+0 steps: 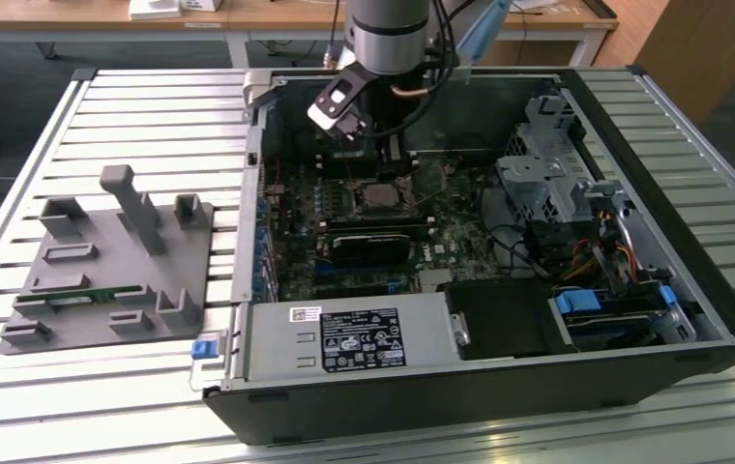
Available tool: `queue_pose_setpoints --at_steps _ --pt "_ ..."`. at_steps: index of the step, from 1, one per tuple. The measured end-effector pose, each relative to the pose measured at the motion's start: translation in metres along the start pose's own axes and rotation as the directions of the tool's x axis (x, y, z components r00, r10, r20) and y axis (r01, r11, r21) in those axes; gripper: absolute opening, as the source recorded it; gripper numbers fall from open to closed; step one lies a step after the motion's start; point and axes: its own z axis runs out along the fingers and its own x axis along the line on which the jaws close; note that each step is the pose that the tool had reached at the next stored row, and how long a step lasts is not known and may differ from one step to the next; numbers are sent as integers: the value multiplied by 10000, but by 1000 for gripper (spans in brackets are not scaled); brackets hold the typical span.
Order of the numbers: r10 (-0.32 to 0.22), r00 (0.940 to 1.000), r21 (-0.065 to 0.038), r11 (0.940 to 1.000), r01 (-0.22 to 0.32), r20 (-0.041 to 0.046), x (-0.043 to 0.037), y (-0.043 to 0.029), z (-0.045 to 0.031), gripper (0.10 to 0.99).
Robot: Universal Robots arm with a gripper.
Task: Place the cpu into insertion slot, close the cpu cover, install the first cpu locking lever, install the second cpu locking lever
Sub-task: 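Close the cpu cover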
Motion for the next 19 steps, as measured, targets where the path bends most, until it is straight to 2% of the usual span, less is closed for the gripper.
queue_pose_setpoints --at_steps 4,12,19 --pt "0 10000 0 10000 0 -1 0 2 -26 106" --pt "-1 10000 1 10000 1 -2 -3 21 -286 106" --pt "-1 10000 1 10000 1 -1 -49 21 -302 106"
